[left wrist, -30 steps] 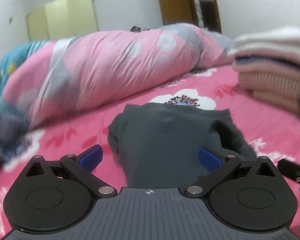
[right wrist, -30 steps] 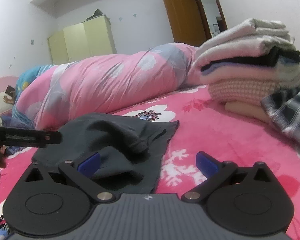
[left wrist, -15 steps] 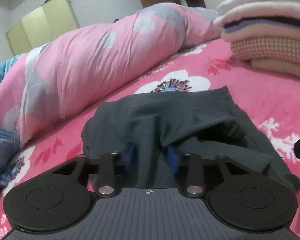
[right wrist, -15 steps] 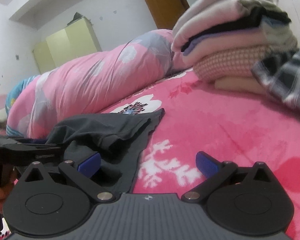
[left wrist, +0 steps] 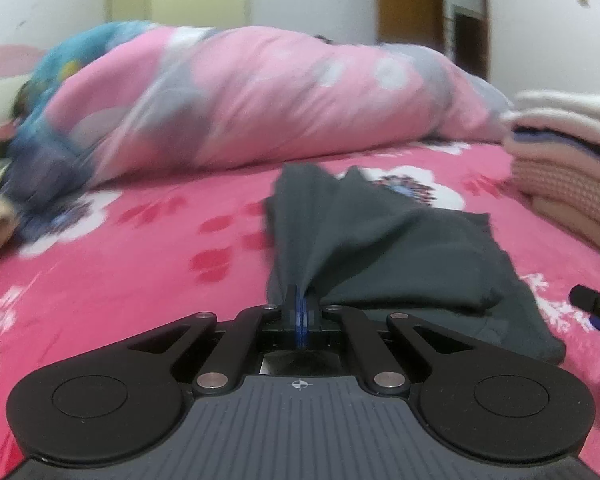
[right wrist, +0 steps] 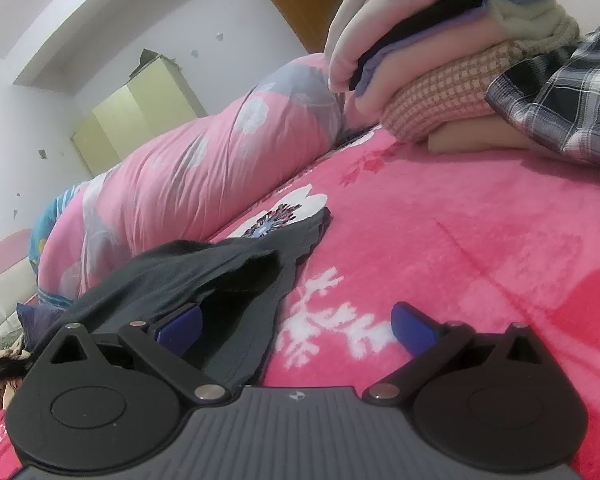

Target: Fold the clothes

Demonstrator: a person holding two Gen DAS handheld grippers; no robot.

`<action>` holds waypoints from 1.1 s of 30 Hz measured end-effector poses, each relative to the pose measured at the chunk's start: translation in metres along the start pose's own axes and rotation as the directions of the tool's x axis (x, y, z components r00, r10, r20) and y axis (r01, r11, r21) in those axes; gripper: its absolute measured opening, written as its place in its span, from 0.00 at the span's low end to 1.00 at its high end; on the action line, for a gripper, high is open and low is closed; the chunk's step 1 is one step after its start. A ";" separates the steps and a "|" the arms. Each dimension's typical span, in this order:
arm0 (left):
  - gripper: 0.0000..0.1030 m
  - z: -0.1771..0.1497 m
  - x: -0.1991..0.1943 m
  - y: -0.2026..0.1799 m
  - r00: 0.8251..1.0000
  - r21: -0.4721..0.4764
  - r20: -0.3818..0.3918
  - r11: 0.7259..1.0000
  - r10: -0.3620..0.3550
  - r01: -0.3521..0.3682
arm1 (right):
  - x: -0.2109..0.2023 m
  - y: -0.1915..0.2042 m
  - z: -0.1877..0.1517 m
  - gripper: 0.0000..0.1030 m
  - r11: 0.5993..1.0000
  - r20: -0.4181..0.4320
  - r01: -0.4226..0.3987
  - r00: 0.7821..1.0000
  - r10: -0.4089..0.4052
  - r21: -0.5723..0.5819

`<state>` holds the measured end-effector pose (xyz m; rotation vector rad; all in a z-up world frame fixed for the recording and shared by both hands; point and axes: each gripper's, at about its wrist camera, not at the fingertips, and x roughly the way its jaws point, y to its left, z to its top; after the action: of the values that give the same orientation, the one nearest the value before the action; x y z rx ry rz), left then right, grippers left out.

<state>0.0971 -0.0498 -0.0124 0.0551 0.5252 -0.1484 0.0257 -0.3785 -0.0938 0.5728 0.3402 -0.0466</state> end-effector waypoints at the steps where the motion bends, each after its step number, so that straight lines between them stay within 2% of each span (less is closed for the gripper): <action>1: 0.00 -0.006 -0.006 0.010 1.000 -0.020 -0.005 1.000 0.011 -0.011 | 0.001 0.001 0.001 1.00 1.000 -0.006 0.004 1.000 -0.004 -0.004; 4: 0.00 -0.025 -0.016 0.039 0.998 -0.072 -0.046 0.996 0.051 -0.054 | 0.004 0.009 0.004 0.99 0.999 -0.039 0.021 0.999 -0.022 -0.034; 6: 0.00 -0.037 -0.020 0.059 0.994 -0.113 -0.080 0.990 0.072 -0.080 | 0.006 0.017 0.006 0.95 0.998 -0.056 0.016 0.998 -0.020 -0.064; 7: 0.00 -0.042 -0.021 0.069 0.992 -0.134 -0.097 0.987 0.081 -0.093 | 0.006 0.022 0.008 0.92 0.998 -0.061 0.005 0.998 -0.009 -0.069; 12: 0.00 -0.055 -0.029 0.106 0.987 -0.209 -0.130 0.970 0.096 -0.122 | 0.015 0.054 0.013 0.90 0.992 -0.084 -0.085 0.993 0.077 -0.094; 14: 0.05 -0.056 -0.030 0.117 0.987 -0.218 -0.136 0.969 0.087 -0.115 | 0.024 0.067 0.014 0.90 0.987 -0.091 -0.091 0.993 0.080 -0.130; 17: 0.21 -0.054 -0.038 0.126 0.992 -0.214 -0.103 0.972 0.072 -0.093 | 0.042 0.073 0.017 0.91 0.988 -0.102 -0.047 0.994 0.032 -0.150; 19: 0.39 -0.052 -0.044 0.130 0.996 -0.200 -0.058 0.977 0.062 -0.072 | 0.057 0.069 0.019 0.91 0.992 -0.134 -0.002 0.991 -0.015 -0.127; 20: 0.43 -0.050 -0.047 0.130 0.998 -0.193 -0.030 0.980 0.048 -0.053 | 0.065 0.064 0.019 0.91 0.994 -0.165 0.003 0.986 -0.021 -0.105; 22: 0.63 -0.046 -0.053 0.124 1.000 -0.161 0.027 0.987 -0.001 0.006 | 0.079 0.060 0.017 0.91 0.996 -0.224 0.009 0.974 -0.028 -0.086; 23: 0.67 -0.043 -0.056 0.119 0.998 -0.138 0.055 0.989 -0.039 0.046 | 0.086 0.058 0.016 0.89 0.997 -0.251 0.014 0.967 -0.034 -0.081; 24: 0.72 -0.040 -0.057 0.111 0.994 -0.108 0.075 0.990 -0.083 0.091 | 0.090 0.059 0.015 0.86 0.996 -0.268 0.016 0.962 -0.040 -0.090; 27: 0.85 -0.033 -0.054 0.078 0.967 0.004 0.077 0.970 -0.242 0.243 | 0.096 0.072 0.014 0.57 0.986 -0.288 -0.011 0.957 -0.038 -0.169; 28: 0.87 -0.032 -0.048 0.064 0.955 0.042 0.058 0.956 -0.292 0.290 | 0.098 0.074 0.013 0.36 0.984 -0.313 -0.039 0.950 -0.017 -0.172; 29: 0.87 -0.032 -0.043 0.052 0.943 0.075 0.039 0.942 -0.330 0.326 | 0.100 0.077 0.011 0.20 0.982 -0.333 -0.060 0.943 -0.002 -0.177; 30: 0.87 -0.033 -0.036 0.039 0.936 0.108 0.019 0.932 -0.351 0.347 | 0.101 0.080 0.010 0.15 0.980 -0.343 -0.070 0.939 0.002 -0.185; 31: 0.82 -0.035 -0.028 0.026 0.937 0.143 -0.007 0.927 -0.349 0.346 | 0.100 0.082 0.010 0.06 0.978 -0.341 -0.078 0.940 0.008 -0.191; 32: 0.78 -0.037 -0.019 0.014 0.944 0.177 -0.035 0.928 -0.328 0.329 | 0.094 0.084 0.014 0.05 0.978 -0.316 -0.080 0.949 0.015 -0.194; 33: 0.62 -0.040 -0.010 0.006 0.952 0.197 -0.059 0.932 -0.299 0.305 | 0.088 0.087 0.017 0.04 0.977 -0.290 -0.083 0.957 0.023 -0.196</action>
<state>0.0695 -0.0393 -0.0412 0.1776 0.5425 -0.5046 0.1257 -0.3104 -0.0639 0.3808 0.6047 0.1247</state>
